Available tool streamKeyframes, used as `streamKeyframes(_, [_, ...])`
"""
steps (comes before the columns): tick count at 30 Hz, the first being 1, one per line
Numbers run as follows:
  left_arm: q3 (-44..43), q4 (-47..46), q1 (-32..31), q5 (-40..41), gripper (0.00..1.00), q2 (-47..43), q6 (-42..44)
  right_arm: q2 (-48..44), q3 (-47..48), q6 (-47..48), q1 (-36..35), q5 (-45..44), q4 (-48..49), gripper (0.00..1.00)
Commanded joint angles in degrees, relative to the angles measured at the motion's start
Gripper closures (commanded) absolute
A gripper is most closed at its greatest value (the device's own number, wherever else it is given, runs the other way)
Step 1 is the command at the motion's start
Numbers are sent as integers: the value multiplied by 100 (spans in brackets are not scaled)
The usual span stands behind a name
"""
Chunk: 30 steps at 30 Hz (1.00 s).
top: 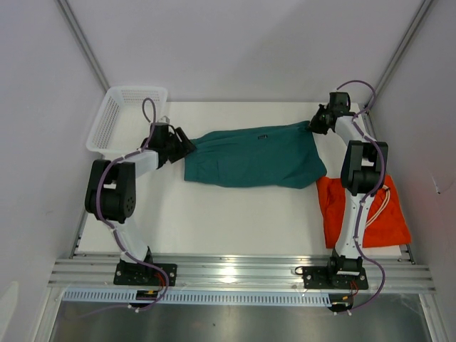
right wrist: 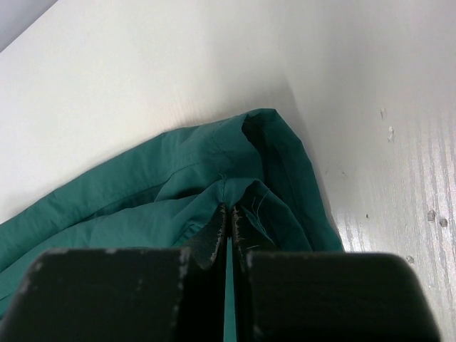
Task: Fold and stack the shorts
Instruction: Fold the shorts
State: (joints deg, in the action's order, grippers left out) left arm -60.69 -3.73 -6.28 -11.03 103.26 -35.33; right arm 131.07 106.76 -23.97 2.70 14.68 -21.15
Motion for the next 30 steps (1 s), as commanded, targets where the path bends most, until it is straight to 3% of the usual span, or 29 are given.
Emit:
streamKeyframes(1, [-181, -162, 31, -163, 34, 185, -193, -248, 91, -29, -33, 35, 163, 100])
streamKeyframes(10, [-199, -337, 31, -233, 41, 247, -264, -257, 99, -29, -77, 27, 190, 100])
streamKeyframes(11, [-111, -391, 31, -198, 48, 221, -272, -257, 99, -20, -77, 18, 190, 100])
streamKeyframes(18, [-145, -330, 22, -110, 70, 124, -158, -283, 82, 6, -94, 0, 172, 100])
streamKeyframes(22, [-49, -383, 22, 4, 97, -52, -106, -318, 82, 6, -94, 0, 155, 100])
streamKeyframes(30, [30, -462, 22, 13, 100, -359, 17, -590, -111, -12, -77, -79, 190, 100])
